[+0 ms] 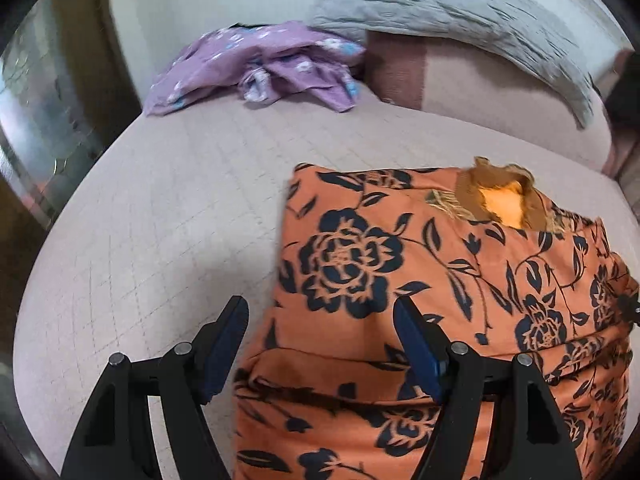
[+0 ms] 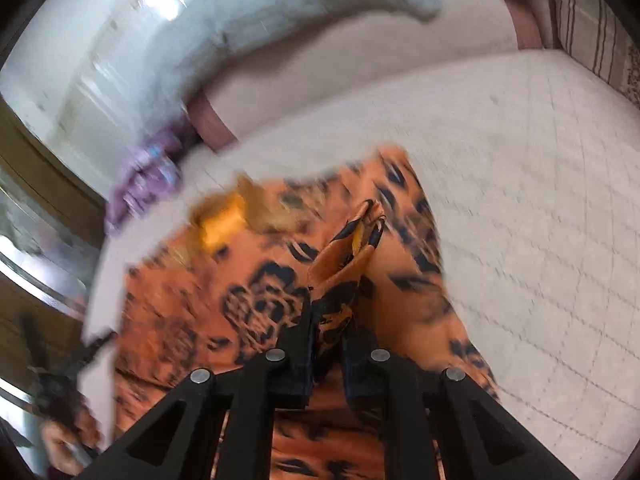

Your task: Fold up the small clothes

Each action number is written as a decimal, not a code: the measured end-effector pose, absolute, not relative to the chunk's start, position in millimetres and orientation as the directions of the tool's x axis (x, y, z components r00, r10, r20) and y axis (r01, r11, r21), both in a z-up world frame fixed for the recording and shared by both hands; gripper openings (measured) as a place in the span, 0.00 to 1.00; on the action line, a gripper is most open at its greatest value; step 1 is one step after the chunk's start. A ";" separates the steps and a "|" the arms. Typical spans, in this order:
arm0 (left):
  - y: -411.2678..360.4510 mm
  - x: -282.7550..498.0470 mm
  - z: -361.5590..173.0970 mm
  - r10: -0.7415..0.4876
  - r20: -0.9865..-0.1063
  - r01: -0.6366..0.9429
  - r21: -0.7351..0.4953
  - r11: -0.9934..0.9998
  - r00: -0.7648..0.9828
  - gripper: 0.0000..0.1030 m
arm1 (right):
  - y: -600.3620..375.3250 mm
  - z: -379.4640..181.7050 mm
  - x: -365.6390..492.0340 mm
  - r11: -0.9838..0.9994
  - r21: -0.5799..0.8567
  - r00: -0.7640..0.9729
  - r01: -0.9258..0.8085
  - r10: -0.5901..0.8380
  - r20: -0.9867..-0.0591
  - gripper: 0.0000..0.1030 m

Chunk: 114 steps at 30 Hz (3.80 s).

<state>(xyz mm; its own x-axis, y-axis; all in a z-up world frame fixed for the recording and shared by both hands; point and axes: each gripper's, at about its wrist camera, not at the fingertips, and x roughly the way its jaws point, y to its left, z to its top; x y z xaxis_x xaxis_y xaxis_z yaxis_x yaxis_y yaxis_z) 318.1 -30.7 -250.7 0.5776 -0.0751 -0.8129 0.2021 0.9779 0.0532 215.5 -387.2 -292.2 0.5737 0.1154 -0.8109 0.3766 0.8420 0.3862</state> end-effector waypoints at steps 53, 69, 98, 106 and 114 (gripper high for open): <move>-50.8 275.2 -252.8 -0.050 -0.821 0.341 0.180 0.923 0.569 0.73 | -379.2 -276.4 143.7 0.821 0.469 0.539 0.324 0.248 -0.805 0.36; 71.7 190.6 -254.5 -0.016 -0.810 0.153 0.092 0.984 0.586 0.74 | -411.7 -284.1 39.9 0.762 0.513 0.604 0.395 0.205 -0.770 0.73; 95.7 128.8 -279.3 -0.305 -0.893 0.144 -0.271 0.952 0.330 0.59 | -339.2 -316.8 -18.1 0.819 0.521 0.468 0.239 0.373 -0.801 0.46; 88.3 117.0 -283.2 -0.273 -0.912 0.171 -0.229 0.958 0.307 0.33 | -325.9 -322.6 -38.4 0.787 0.571 0.438 0.235 0.438 -0.785 0.38; 93.7 120.1 -272.1 -0.349 -0.881 0.186 -0.302 0.935 0.319 0.09 | -321.2 -308.5 -36.4 0.828 0.516 0.467 0.219 0.375 -0.800 0.08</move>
